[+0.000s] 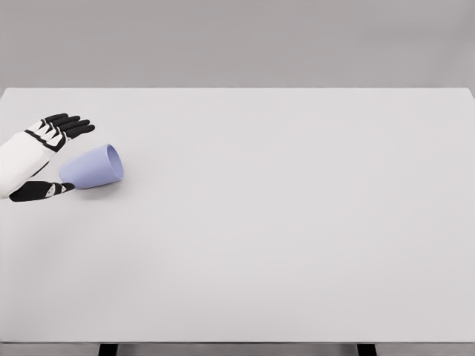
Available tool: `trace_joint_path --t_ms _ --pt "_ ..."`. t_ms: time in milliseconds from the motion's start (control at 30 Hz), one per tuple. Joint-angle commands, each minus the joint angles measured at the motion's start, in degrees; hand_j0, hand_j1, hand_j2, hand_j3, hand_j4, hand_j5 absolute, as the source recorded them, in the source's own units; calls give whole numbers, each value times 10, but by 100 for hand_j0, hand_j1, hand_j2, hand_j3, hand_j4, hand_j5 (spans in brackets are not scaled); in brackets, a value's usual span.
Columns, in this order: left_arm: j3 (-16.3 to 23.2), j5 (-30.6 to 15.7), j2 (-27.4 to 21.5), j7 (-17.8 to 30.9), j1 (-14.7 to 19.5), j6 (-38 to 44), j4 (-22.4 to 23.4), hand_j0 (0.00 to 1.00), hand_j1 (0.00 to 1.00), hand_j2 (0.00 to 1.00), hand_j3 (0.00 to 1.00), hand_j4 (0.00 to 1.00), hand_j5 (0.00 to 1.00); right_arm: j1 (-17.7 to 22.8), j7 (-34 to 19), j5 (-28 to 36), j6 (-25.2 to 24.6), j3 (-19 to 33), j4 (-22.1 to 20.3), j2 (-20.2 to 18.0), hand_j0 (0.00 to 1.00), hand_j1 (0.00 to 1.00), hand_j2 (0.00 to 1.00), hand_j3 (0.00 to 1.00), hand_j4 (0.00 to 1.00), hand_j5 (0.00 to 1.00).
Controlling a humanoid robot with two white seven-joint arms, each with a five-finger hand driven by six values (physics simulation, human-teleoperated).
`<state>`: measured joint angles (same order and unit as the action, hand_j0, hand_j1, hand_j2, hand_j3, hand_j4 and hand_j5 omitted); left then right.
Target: Flip the cup with left arm and place it on the table
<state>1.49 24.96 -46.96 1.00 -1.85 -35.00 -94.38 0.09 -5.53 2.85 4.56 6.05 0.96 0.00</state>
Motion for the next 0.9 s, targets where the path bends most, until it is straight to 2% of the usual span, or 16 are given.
trace_joint_path --t_ms 0,467,600,633,667,733,767,800,833,867 --pt "0 -3 -1 0 0 0 0 100 100 100 100 100 100 0 0 5 1 5 -6 0 100 100 100 100 100 100" --pt "-4 -3 -2 0 3 0 0 100 100 100 100 100 100 7 0 4 -3 6 -1 0 100 100 100 100 100 100" --pt "-14 -10 13 -2 11 0 -26 99 99 99 99 99 99 7 0 4 -3 6 0 0 100 100 100 100 100 100" --pt "-15 -10 12 1 12 0 -34 95 95 95 95 95 95 7 0 4 -3 7 0 0 100 100 100 100 100 100" --pt "-15 -9 9 8 13 0 -34 95 95 95 95 95 95 7 0 4 -3 7 0 0 100 100 100 100 100 100" --pt "-16 -12 6 107 40 0 -42 92 92 92 92 92 92 7 0 4 -3 7 -1 0 100 100 100 100 100 100" --pt "-16 -27 10 198 58 0 -44 92 92 92 92 92 92 7 0 4 -3 7 -1 0 100 100 100 100 100 100" --pt "-15 -48 11 277 78 42 -44 92 92 92 92 92 92 7 0 4 -3 7 -1 0 100 100 100 100 100 100" --pt "-9 -60 13 340 113 135 -45 94 94 94 94 94 94 7 0 4 -3 7 -1 0 100 100 100 100 100 100" --pt "-6 -61 20 340 132 190 -45 94 94 94 94 94 94 7 0 4 -3 7 0 0 100 100 100 100 100 100"
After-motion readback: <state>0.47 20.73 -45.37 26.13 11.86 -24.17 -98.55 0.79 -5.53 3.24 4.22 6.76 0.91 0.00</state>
